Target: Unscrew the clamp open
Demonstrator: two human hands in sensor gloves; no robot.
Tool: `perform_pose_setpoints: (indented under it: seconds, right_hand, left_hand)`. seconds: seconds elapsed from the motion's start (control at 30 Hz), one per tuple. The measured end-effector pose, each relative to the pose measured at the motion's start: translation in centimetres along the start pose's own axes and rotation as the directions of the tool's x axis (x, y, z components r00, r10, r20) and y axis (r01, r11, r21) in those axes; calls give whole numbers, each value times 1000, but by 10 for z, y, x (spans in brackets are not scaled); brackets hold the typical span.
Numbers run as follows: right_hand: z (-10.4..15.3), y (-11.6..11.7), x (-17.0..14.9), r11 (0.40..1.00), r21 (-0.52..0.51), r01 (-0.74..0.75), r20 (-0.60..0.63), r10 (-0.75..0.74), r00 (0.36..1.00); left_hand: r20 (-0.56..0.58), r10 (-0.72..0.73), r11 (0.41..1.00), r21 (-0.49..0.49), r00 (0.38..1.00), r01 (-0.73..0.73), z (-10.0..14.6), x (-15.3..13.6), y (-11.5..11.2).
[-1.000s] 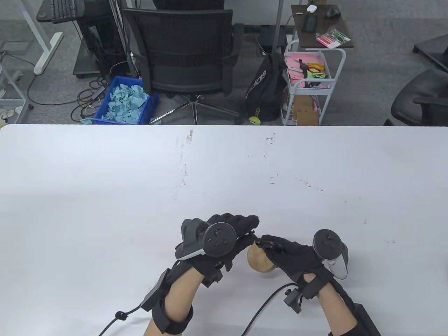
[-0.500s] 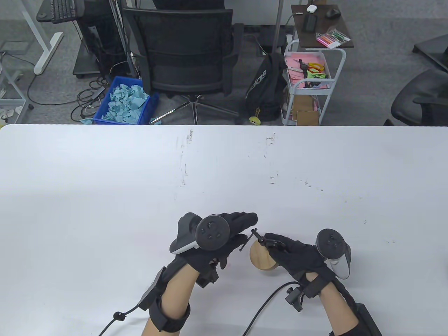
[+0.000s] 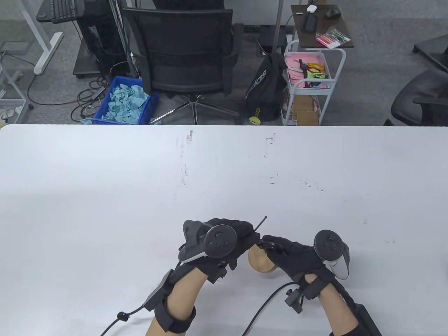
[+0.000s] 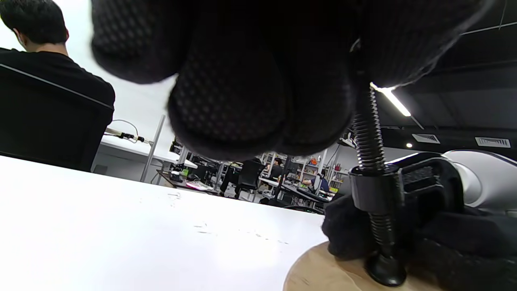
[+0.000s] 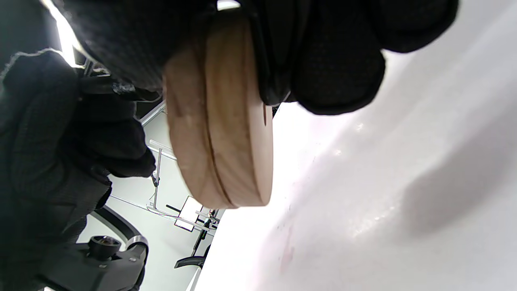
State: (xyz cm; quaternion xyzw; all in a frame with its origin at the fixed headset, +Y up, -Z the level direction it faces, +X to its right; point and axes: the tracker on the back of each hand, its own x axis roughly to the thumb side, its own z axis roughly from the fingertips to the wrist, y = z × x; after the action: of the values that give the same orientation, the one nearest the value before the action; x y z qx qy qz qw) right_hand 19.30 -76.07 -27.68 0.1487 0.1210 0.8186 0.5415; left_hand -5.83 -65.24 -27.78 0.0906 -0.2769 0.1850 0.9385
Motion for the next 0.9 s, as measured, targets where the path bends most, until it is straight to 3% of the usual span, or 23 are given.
perform_pose_setpoints:
  seconds: [0.17,0.27,0.43,0.77,0.9]
  right_hand:
    - [0,1,0,1000,2,-7,1,7,1000]
    - [0,0,-1,1000,2,0,-1,0,1000]
    - [0,1,0,1000,1,-3,-4,3,1000]
    - [0,1,1,1000,10,-11,3,11,1000]
    - [0,1,0,1000,14,-9,0,9,1000]
  left_hand:
    - [-9,4,1000,-27,1000,-4,0,-1,2]
    - [4,30,999,28,1000,-30,4,-2,9]
    - [82,128,991,27,988,-131,6,6,11]
    - [53,-31,996,-85,998,35,3,8,6]
    - [24,-78,996,-32,997,78,4,7,8]
